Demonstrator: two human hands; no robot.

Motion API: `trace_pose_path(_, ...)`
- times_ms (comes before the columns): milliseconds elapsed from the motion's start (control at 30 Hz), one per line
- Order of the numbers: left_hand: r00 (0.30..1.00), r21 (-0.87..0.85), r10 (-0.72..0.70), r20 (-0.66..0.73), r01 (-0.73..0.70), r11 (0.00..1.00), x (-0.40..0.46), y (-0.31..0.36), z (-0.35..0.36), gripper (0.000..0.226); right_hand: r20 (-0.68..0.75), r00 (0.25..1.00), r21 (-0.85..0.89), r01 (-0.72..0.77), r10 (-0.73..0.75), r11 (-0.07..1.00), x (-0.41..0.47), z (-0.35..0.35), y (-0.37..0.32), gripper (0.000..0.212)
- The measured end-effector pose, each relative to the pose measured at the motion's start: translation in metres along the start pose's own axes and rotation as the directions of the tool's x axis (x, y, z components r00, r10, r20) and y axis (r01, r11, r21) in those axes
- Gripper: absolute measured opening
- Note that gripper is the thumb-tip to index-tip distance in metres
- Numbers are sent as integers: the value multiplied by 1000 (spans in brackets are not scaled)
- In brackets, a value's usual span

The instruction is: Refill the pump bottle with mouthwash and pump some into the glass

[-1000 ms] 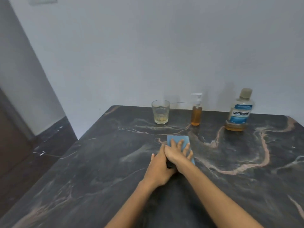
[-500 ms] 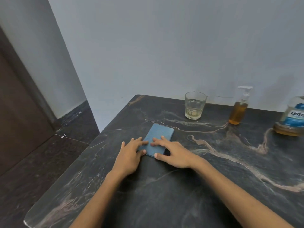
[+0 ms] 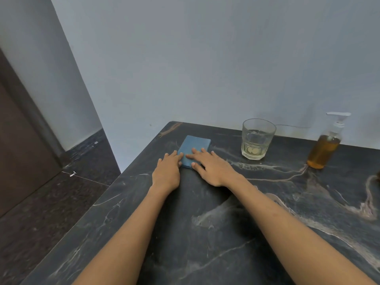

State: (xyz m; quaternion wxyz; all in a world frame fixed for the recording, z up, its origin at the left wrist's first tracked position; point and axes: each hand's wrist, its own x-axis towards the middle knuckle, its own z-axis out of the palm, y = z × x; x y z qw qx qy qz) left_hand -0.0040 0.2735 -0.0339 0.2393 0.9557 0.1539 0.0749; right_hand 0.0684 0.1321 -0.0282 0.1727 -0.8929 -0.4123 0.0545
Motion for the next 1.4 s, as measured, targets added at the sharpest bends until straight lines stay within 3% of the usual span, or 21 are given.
trace_pose_path(300, 999, -61, -11, -49, 8, 998, 51, 9, 14, 42, -42, 998, -5, -50, 50, 999, 36, -9, 36, 43)
trace_pose_path(700, 992, -96, 30, -125, -42, 994, 47, 2, 18, 37, -112, 993, 41, -32, 36, 999, 33, -5, 34, 42)
trace_pose_path(900, 982, -178, -27, -189, -7, 984, 39, 6, 19, 34, -159, 987, 52, -17, 25, 999, 27, -5, 31, 41)
trace_pose_path(1100, 969, -86, -12, -248, -9, 996, 33, 10, 16, 34, -226, 973, 46, -24, 34, 999, 26, -4, 27, 39)
trace_pose_path(1200, 927, 106, 116, -357, -83, 991, 23, 15, 15, 32, -296, 955, 13, -16, 19, 1000, 19, -2, 23, 39)
trace_pose_path(1267, 913, 170, 194, -358, -141, 975, 16, 17, 15, 30, -310, 950, 35, -20, 30, 999, 10, -2, 19, 39)
trace_pose_path(1400, 912, 166, 196, -360, -144, 975, -8, 19, 12, 26, -301, 953, 76, -20, 42, 997, -26, 2, 4, 40)
